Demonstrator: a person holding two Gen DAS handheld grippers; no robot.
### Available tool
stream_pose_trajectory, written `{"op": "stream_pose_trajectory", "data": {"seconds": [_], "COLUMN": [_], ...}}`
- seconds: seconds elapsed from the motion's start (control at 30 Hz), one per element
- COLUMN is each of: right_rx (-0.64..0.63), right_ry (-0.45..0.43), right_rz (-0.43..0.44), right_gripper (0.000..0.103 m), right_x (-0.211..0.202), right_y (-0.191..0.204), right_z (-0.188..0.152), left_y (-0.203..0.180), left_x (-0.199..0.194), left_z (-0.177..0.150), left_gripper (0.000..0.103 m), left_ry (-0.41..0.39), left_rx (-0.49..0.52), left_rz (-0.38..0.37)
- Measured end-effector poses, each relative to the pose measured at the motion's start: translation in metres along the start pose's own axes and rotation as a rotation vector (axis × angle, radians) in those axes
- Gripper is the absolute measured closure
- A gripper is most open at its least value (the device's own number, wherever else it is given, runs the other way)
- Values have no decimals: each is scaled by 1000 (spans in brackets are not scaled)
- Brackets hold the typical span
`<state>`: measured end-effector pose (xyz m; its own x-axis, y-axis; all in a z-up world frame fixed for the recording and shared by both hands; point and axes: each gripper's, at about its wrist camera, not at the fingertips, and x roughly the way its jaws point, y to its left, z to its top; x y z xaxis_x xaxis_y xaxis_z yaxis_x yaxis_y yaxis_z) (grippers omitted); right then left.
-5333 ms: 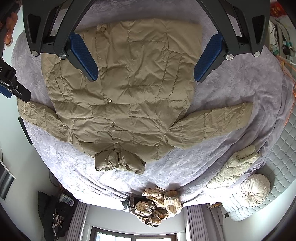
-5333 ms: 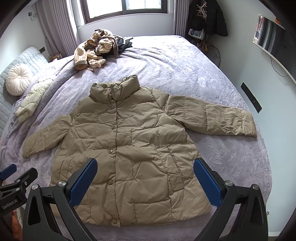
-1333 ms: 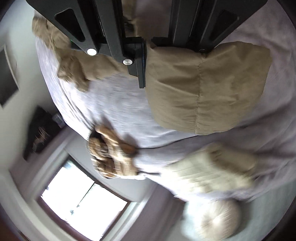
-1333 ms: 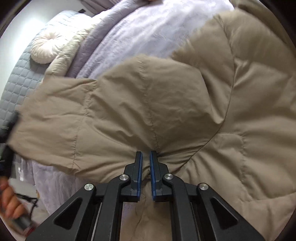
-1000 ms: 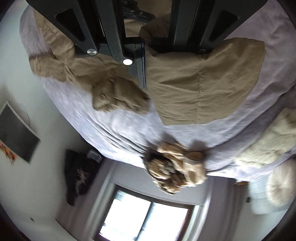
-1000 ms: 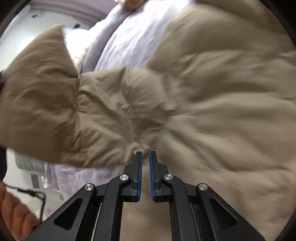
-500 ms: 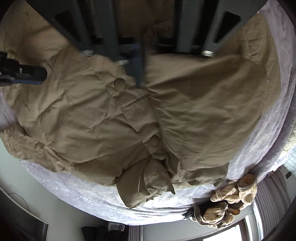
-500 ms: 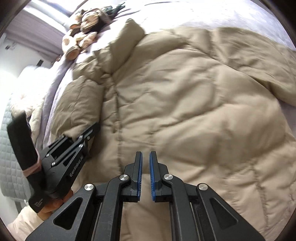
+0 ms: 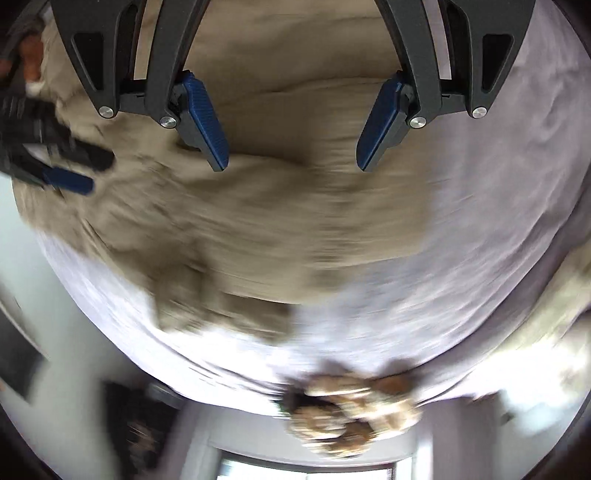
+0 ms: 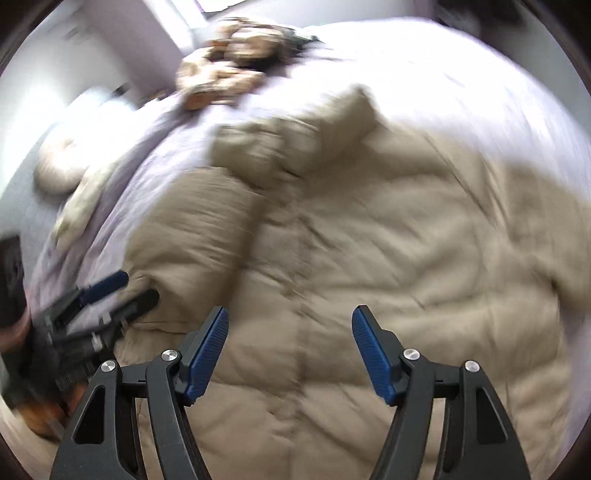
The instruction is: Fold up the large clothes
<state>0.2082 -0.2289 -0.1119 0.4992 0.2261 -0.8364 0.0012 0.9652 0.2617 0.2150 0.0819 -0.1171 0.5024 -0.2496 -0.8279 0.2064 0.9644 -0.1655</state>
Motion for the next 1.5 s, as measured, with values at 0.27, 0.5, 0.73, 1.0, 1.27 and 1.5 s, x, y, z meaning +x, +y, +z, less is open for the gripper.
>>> {"op": "stream_pose_trajectory", "data": {"seconds": [0.27, 0.5, 0.73, 1.0, 1.27, 1.5], "right_rx": [-547, -373, 403, 463, 452, 481], "right_ry": [-58, -116, 74, 78, 72, 46], "right_rz": [-223, -387, -14, 61, 82, 41], "right_gripper": [22, 95, 88, 86, 85, 75], "right_x": [77, 85, 85, 92, 84, 60], "right_y": [137, 100, -35, -48, -53, -51], "right_z": [1, 22, 14, 5, -10, -12], "left_y": [66, 75, 95, 140, 114, 137], "left_x": [43, 60, 63, 128, 75, 108], "left_z": [-21, -35, -1, 58, 65, 53], "left_gripper": [30, 30, 30, 37, 84, 84], "left_ry": [122, 153, 161, 263, -7, 57], "left_rx": [-178, -227, -290, -499, -314, -400], "left_rz": [95, 48, -130, -336, -300, -237]}}
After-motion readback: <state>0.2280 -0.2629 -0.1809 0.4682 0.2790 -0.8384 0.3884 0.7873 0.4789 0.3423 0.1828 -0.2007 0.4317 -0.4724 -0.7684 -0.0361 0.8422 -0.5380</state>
